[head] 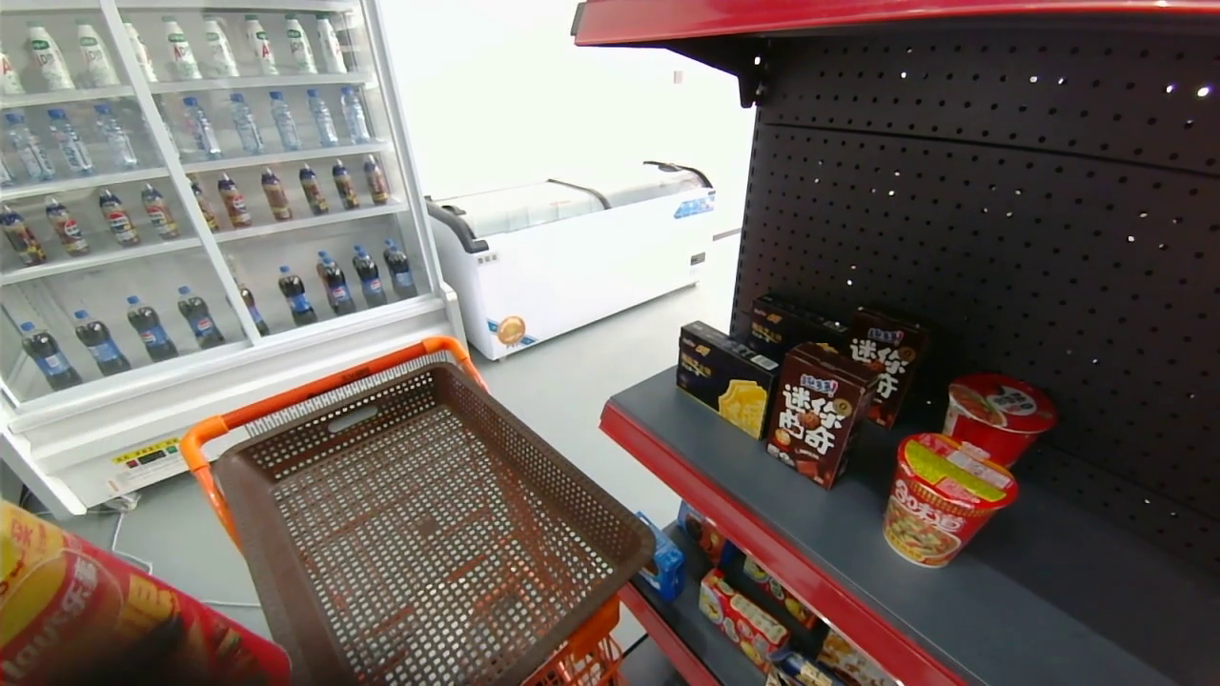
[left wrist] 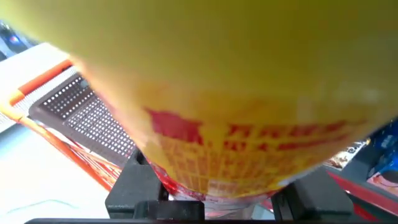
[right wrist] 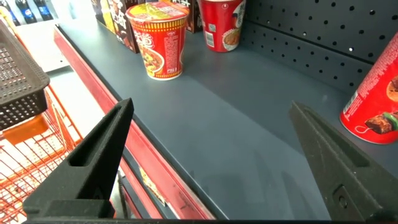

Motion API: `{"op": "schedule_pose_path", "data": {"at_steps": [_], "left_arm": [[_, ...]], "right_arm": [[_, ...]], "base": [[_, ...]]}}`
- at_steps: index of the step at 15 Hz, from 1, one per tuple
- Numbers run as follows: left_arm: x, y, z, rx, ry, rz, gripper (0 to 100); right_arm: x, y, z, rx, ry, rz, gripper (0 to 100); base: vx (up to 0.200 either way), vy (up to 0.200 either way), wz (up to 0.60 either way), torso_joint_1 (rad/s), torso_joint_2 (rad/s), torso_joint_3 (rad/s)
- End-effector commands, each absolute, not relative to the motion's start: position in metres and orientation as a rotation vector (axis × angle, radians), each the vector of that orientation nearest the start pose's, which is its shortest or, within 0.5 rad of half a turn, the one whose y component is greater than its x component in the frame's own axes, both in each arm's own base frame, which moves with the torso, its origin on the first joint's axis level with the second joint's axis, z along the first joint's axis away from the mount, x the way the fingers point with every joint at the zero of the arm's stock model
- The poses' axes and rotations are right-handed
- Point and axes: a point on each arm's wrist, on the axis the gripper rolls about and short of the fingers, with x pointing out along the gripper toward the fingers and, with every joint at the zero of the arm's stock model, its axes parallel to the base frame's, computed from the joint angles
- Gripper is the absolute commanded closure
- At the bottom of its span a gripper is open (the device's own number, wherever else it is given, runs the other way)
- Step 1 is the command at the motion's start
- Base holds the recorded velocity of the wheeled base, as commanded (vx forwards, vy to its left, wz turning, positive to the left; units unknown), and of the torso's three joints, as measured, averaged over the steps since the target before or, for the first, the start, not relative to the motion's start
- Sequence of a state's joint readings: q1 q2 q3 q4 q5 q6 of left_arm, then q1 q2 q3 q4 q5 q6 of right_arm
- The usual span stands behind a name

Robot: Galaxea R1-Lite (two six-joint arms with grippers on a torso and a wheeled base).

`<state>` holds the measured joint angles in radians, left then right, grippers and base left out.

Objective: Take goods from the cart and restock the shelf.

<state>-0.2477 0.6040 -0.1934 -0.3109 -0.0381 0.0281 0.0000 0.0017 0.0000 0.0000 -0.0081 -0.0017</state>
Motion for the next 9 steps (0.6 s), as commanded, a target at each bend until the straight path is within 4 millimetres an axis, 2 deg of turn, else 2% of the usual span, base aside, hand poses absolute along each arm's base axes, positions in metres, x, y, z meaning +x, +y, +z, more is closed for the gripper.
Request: {"op": "schedule_pose_path", "data": {"at_steps": [1,4,9], "left_arm": [[0.024,-0.007,0.151,0.029,0.008,-0.278,100],[0.015,-0.004,0.151,0.023,-0.047,-0.271,100],[0.005,-0.002,0.143,0.027,-0.021,-0.277,100]], "right_arm": [[-0.023,0.0,0.076,-0.002,0.002,-0.008,0],[-0.023,0.0,0.076,-0.002,0.002,-0.006,0],[-0.023,0.0,0.076,-0.002,0.002,-0.006,0]], "base": [[0.0,0.0,0.0,0.0,0.0,0.0],[0.0,0.0,-0.6,-0.006,0.0,0.002],[0.0,0.0,-0.6,0.001,0.0,0.005]]}}
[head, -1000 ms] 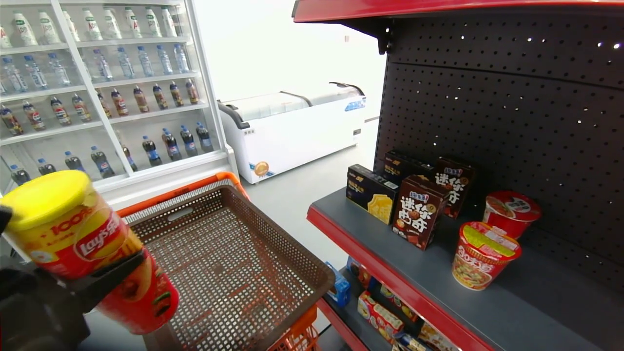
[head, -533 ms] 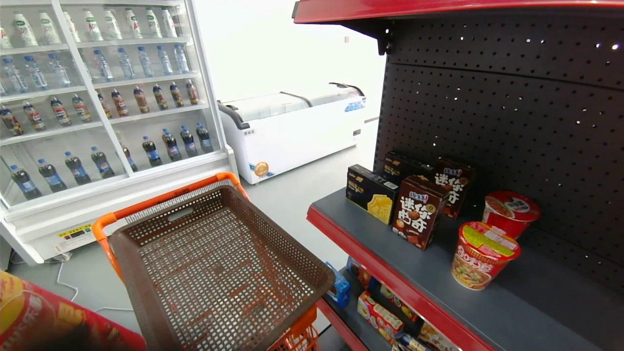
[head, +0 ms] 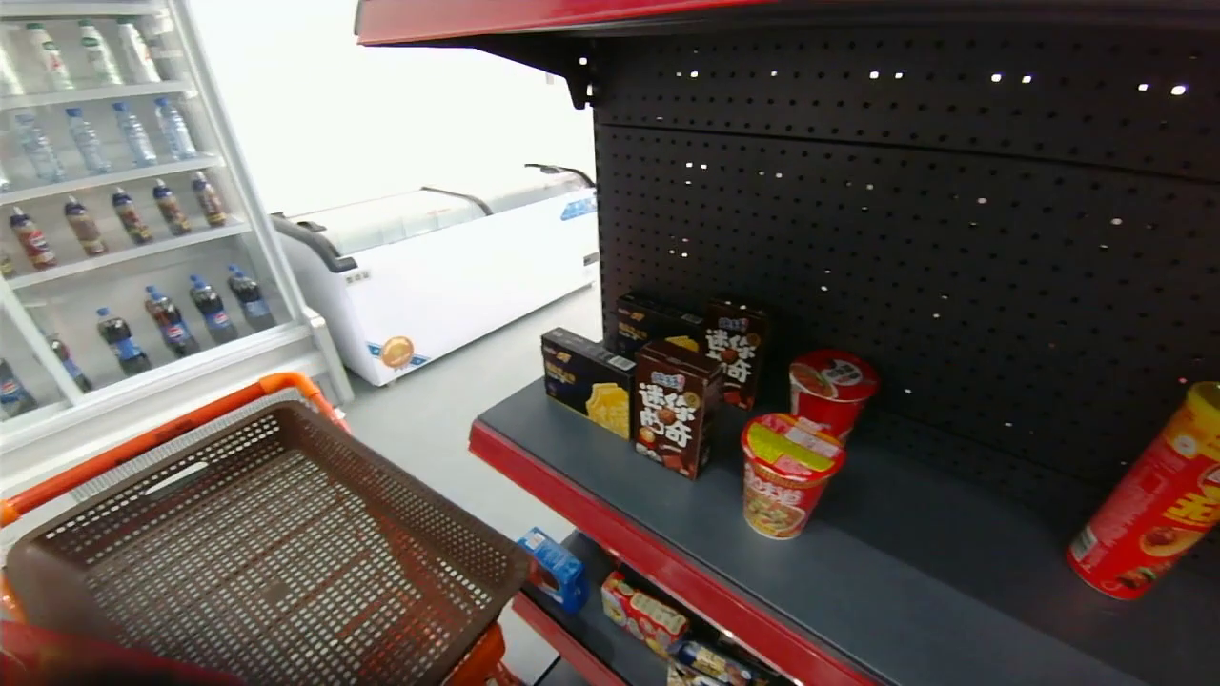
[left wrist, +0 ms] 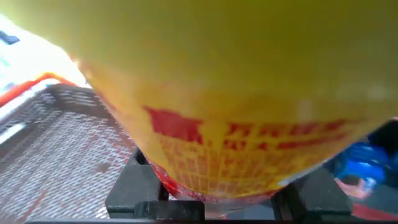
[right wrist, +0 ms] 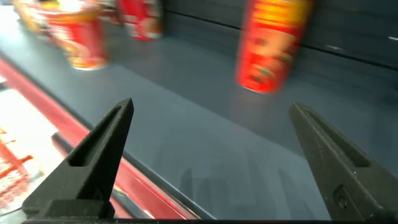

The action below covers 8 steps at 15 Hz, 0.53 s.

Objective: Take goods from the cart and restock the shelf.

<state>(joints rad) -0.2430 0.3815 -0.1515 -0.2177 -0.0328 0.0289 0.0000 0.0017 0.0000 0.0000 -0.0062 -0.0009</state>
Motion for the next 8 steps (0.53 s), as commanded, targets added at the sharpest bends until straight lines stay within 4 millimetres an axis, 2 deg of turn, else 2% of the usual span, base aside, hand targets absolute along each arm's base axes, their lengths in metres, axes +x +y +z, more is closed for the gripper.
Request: {"op": "schedule_pose_path", "data": {"at_steps": [1,4,8], "left_arm": [[0.002,-0.001,0.141,0.027,-0.021,-0.277,100],[-0.017,0.003,0.133,0.03,-0.026,-0.279,100],[-0.032,0.007,0.127,0.045,-0.014,-0.276,100]], "right_arm": [[-0.023,0.0,0.076,-0.002,0.002,-0.006,0],[-0.023,0.0,0.076,-0.002,0.002,-0.006,0],[-0.023,0.0,0.076,-0.002,0.002,-0.006,0]], "base": [[0.0,0.0,-0.6,0.007,0.0,0.002],[0.0,0.0,-0.6,0.002,0.0,0.005],[0.0,0.0,-0.6,-0.002,0.0,-0.001]]}}
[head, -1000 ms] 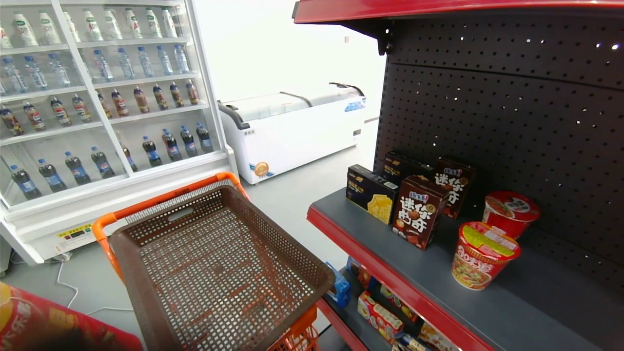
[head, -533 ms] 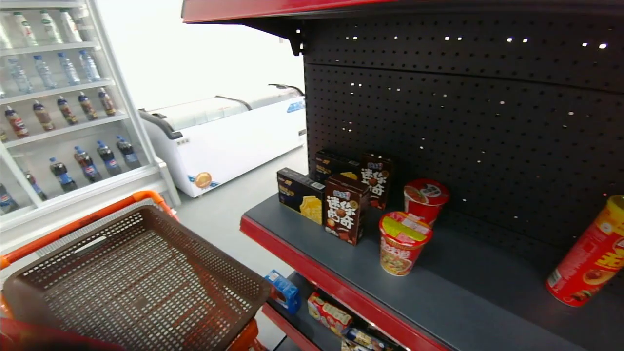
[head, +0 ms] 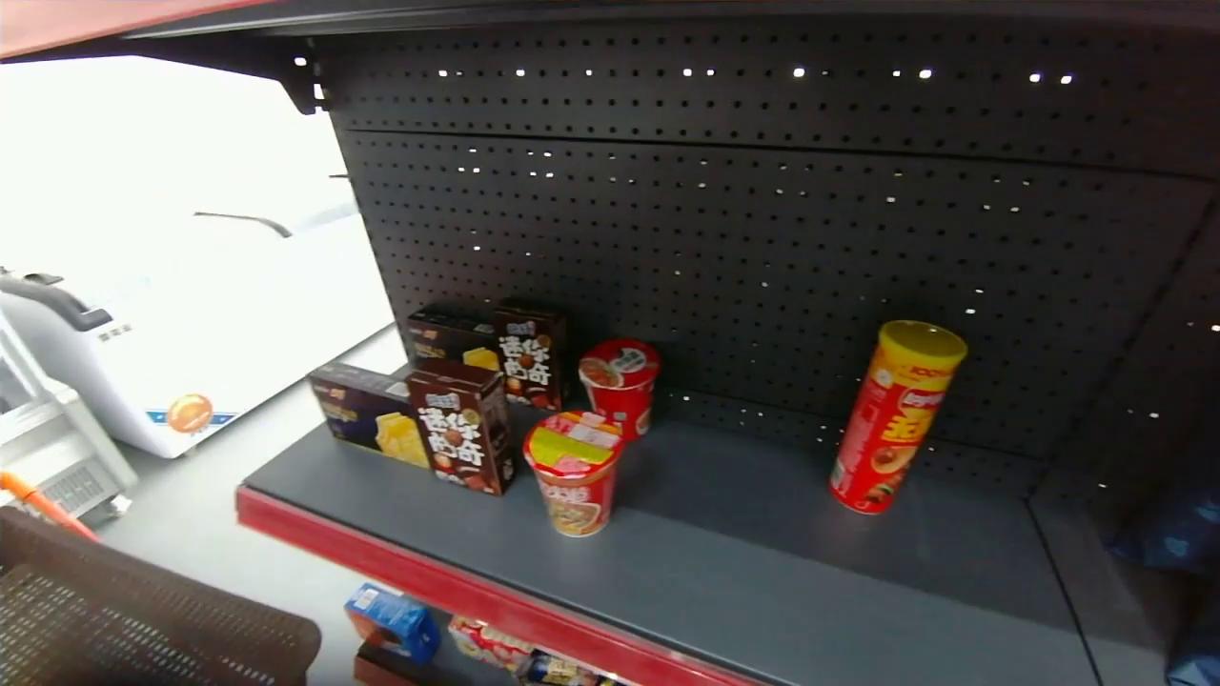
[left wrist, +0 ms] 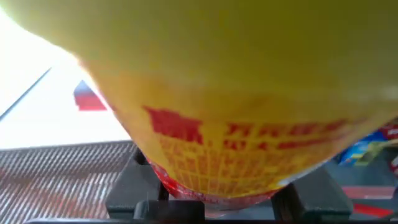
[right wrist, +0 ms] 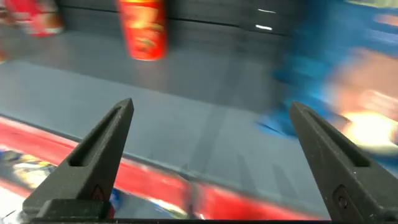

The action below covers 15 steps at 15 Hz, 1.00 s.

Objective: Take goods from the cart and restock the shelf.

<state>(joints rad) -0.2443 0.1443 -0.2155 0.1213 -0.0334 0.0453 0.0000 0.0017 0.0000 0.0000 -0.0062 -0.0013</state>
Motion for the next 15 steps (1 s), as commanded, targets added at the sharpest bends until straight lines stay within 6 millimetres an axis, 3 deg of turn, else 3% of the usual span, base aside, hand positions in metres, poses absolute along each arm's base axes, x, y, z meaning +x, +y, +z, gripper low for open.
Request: {"op": "schedule_pose_path", "data": {"at_steps": [1,5,15], "left_arm": [[-0.0324,0.0073,0.1279,0.046,-0.017,-0.276,100],[-0.0314,0.0071,0.125,0.046,-0.006,-0.275,100],[-0.0308,0.007,0.1231,0.048,0.003,-0.275,100]], "right_arm": [[-0.0227,-0.0001,0.0755,-0.002,0.002,-0.006,0],[-0.0227,-0.0002,0.0755,-0.002,0.002,-0.008,0],[-0.0226,-0.0002,0.0752,-0.003,0.006,-0.008,0]], "base": [[0.0,0.0,-0.6,-0.002,0.01,0.007],[0.0,0.0,-0.6,0.002,0.0,0.005],[0.0,0.0,0.0,0.0,0.0,0.0]]}}
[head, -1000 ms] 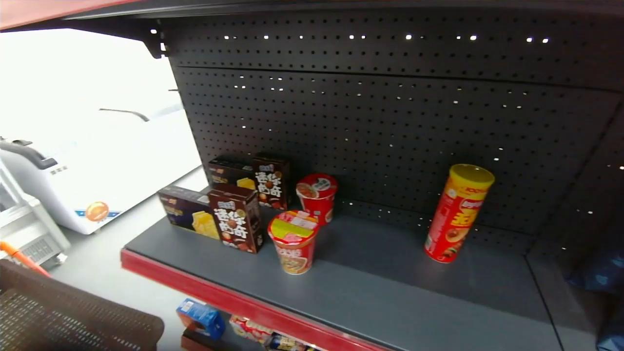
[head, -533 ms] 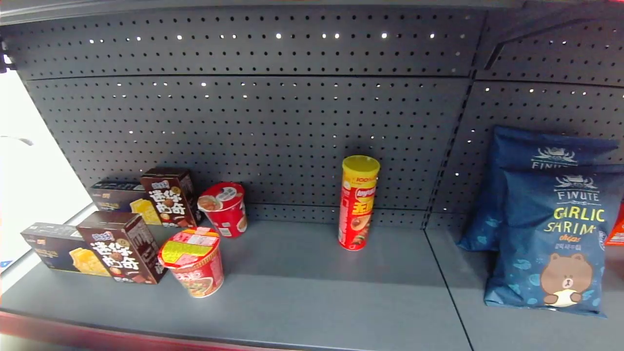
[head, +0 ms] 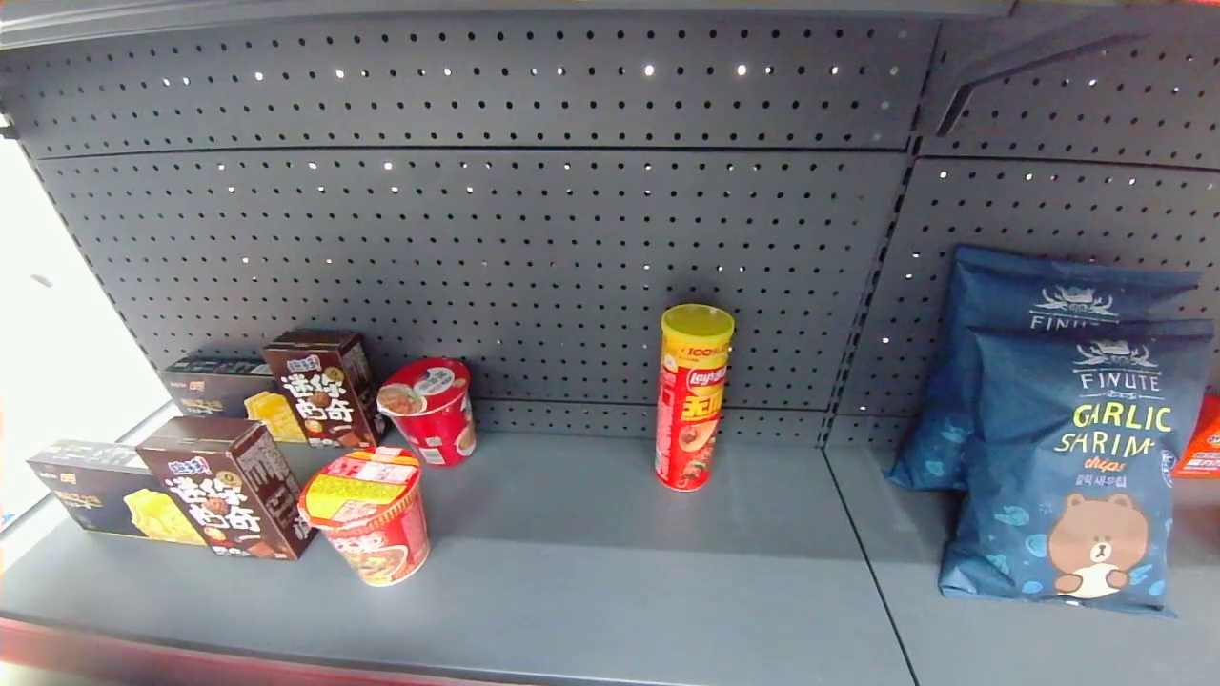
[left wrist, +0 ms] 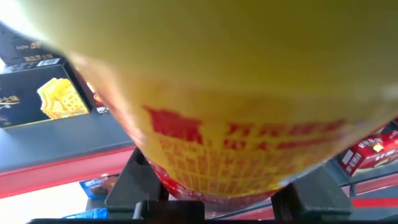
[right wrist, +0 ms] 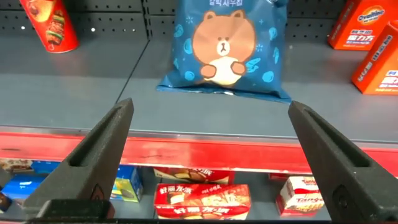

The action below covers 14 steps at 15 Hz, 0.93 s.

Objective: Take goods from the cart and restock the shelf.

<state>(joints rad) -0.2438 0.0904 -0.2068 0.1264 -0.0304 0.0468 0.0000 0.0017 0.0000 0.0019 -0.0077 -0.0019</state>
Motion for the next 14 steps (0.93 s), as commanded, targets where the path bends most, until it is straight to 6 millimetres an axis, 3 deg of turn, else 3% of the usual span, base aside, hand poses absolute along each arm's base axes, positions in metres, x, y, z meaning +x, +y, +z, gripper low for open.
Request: {"op": "schedule_pose_path", "data": {"at_steps": [1,14], "left_arm": [[-0.0314,0.0071,0.1243,0.051,0.001,-0.273,100],[-0.0302,0.0082,0.1223,0.061,0.006,-0.215,100]], "right_arm": [[-0.0227,-0.0002,0.0755,-0.002,0.002,-0.006,0],[-0.0223,-0.0001,0.0756,-0.015,0.011,0.003,0]], "base": [[0.0,0.0,0.0,0.0,0.0,0.0],[0.0,0.0,-0.05,0.0,0.0,0.0]]}}
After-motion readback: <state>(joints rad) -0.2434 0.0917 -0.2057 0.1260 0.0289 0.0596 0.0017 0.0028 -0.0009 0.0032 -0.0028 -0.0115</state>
